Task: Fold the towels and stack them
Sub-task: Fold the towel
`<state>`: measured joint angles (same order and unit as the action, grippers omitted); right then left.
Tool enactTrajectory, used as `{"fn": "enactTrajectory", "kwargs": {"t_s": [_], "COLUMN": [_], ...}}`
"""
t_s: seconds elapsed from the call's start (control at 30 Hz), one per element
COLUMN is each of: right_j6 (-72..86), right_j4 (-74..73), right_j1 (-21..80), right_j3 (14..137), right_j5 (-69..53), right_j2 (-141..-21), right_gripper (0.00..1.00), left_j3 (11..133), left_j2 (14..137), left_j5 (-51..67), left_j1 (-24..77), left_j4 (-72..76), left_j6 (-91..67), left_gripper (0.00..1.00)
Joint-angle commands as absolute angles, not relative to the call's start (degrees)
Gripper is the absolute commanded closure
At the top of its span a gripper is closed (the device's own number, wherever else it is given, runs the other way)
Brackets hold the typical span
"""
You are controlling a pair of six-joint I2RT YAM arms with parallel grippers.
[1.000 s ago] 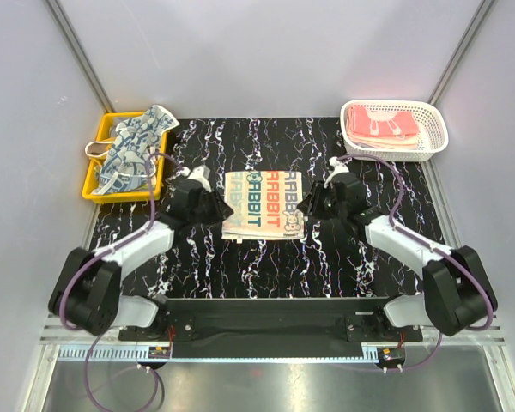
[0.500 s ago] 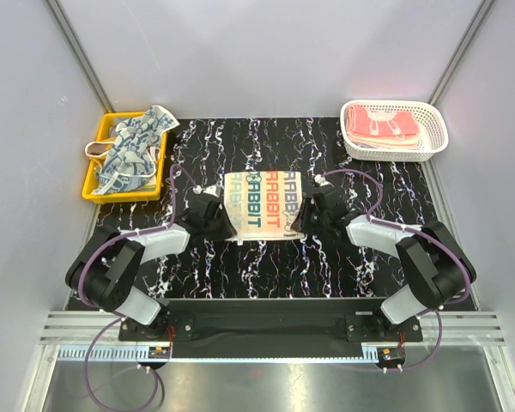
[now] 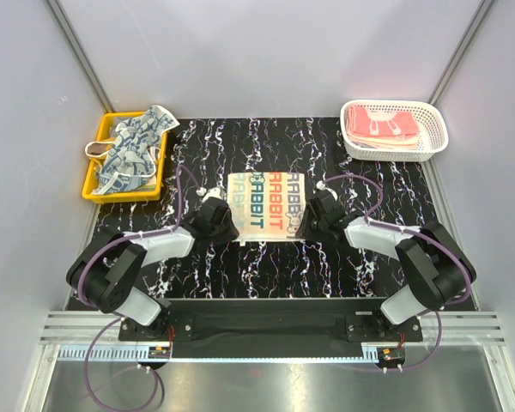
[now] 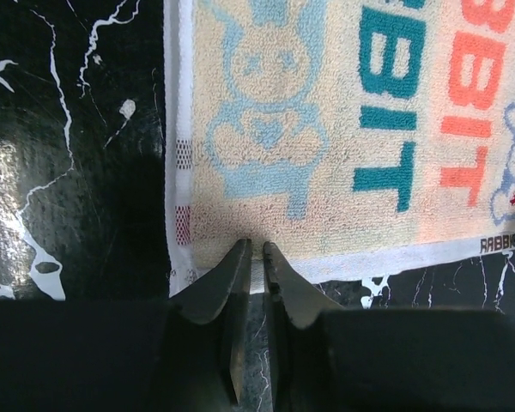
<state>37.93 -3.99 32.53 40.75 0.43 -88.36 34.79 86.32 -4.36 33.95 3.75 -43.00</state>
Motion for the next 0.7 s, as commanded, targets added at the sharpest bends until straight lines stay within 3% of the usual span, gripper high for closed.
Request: {"fn": "enactTrajectory", "kwargs": {"t_s": [0.0,0.17,0.3,0.43,0.57,0.67], "right_j6": [39.63,40.96,38.59,33.41,30.59,29.10], "right_j4": [-11.33,-15.98,-21.35,-22.51,-20.39,-17.85], "right_j1": [34.62,36.39,36.39,34.38,32.35,30.86], "right_j3": [38.24,37.08,42.79,52.79,60.63,65.47], "right_j5": [3.78,4.92,9.30,11.44,10.11,8.09], "right_j2": [-85.97,-77.53,-72.69,-78.21,-86.82,-92.62], "right_gripper": [0.70,0.69,0.62,0.59,0.62,0.64], "left_j3": [32.70,29.98,27.25,29.26,37.16,45.07], "left_j2": [87.72,82.19,76.21,70.94,68.56,70.66], "left_j5": [-6.59,-5.54,-1.41,-1.58,-5.88,-5.10], "left_j1": [35.59,35.86,36.65,37.62,36.92,32.98], "left_j4": [-6.76,-10.45,-12.30,-17.22,-22.93,-23.91], "left_j6": [-43.07,-42.19,-42.89,-43.42,-41.40,-38.94], "left_gripper": [0.82,0.82,0.83,0.78,0.69,0.68]}}
